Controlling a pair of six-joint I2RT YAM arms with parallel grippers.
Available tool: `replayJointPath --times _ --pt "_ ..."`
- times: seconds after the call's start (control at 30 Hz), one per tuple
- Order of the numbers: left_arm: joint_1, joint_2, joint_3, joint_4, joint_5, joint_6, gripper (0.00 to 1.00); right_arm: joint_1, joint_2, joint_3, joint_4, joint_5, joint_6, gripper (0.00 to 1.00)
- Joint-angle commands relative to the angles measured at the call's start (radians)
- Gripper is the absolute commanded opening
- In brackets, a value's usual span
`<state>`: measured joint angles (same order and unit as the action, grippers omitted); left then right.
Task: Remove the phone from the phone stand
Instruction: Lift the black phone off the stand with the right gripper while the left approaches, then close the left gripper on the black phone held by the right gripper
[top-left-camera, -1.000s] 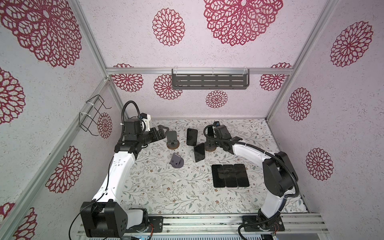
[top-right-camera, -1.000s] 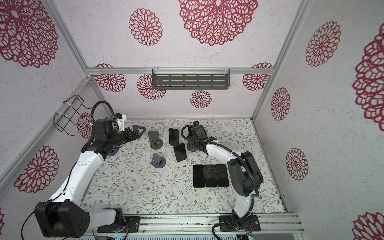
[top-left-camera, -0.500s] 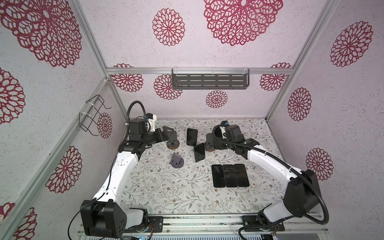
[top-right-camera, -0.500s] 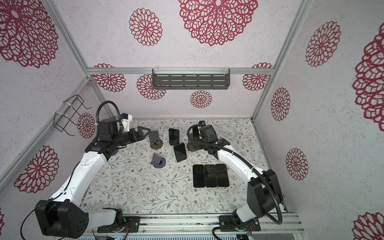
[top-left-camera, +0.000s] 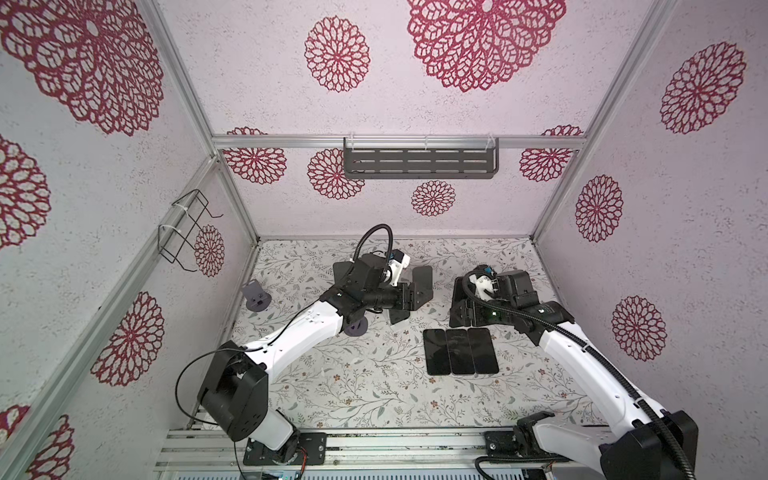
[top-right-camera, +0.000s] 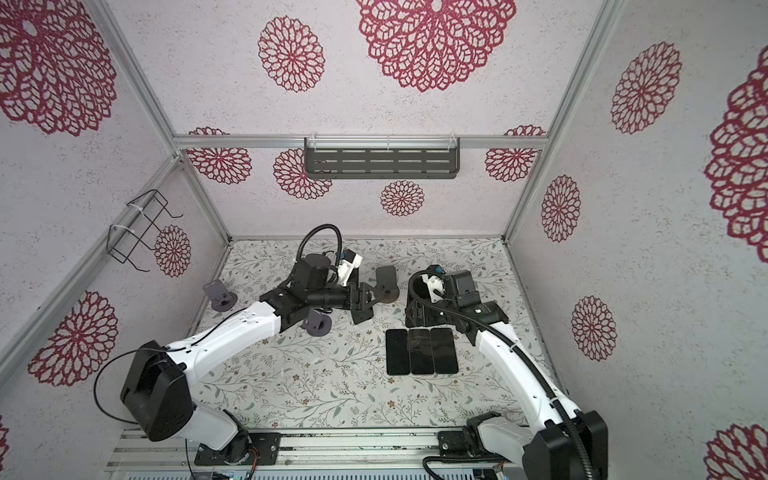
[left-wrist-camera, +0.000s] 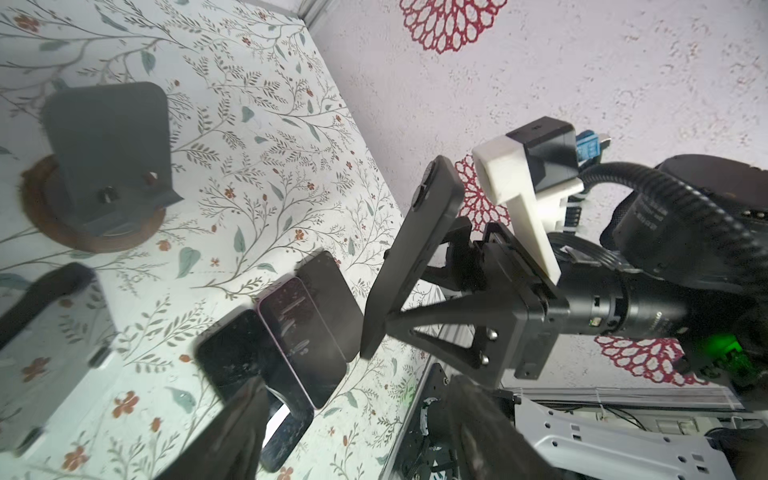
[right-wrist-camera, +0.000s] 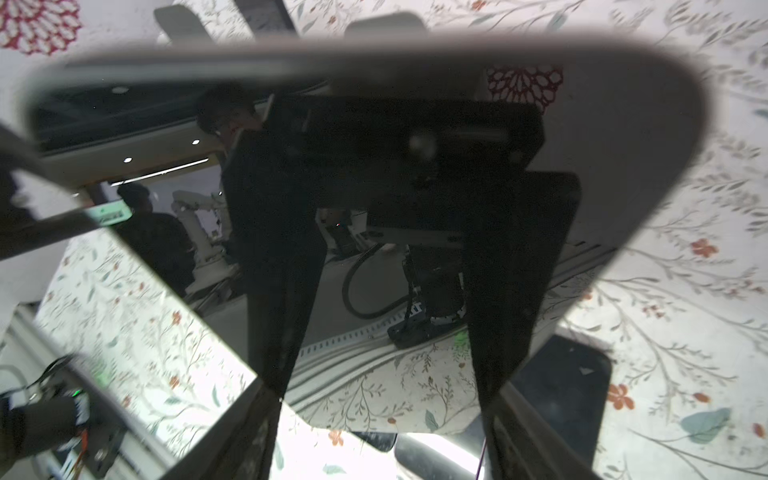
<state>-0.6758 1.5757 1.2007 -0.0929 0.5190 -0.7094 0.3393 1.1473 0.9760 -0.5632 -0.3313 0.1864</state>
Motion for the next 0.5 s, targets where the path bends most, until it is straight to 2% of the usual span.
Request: replayJointPath --times 0.0,0.1,0.27,0.47 --pt "-0.027 0.033 0.046 0.112 0.0 -0.05 0.71 -0.007 -0.04 0.002 0.012 -0.117 -0.039 0.61" --pt "-0.05 0.069 0.058 0.149 0.003 -0.076 0.71 -0.011 -0.053 -0.011 0.017 -0.134 -0.038 0.6" --pt "-0.093 0.119 0.104 0.116 -0.019 -0.068 0.71 -0.019 -0.071 -0.02 0.035 -0.146 -0.022 0.59" --pt "-0.124 0.152 0.119 0.094 -0.044 -0.067 0.65 -0.026 -0.078 -0.025 0.062 -0.161 0.002 0.59"
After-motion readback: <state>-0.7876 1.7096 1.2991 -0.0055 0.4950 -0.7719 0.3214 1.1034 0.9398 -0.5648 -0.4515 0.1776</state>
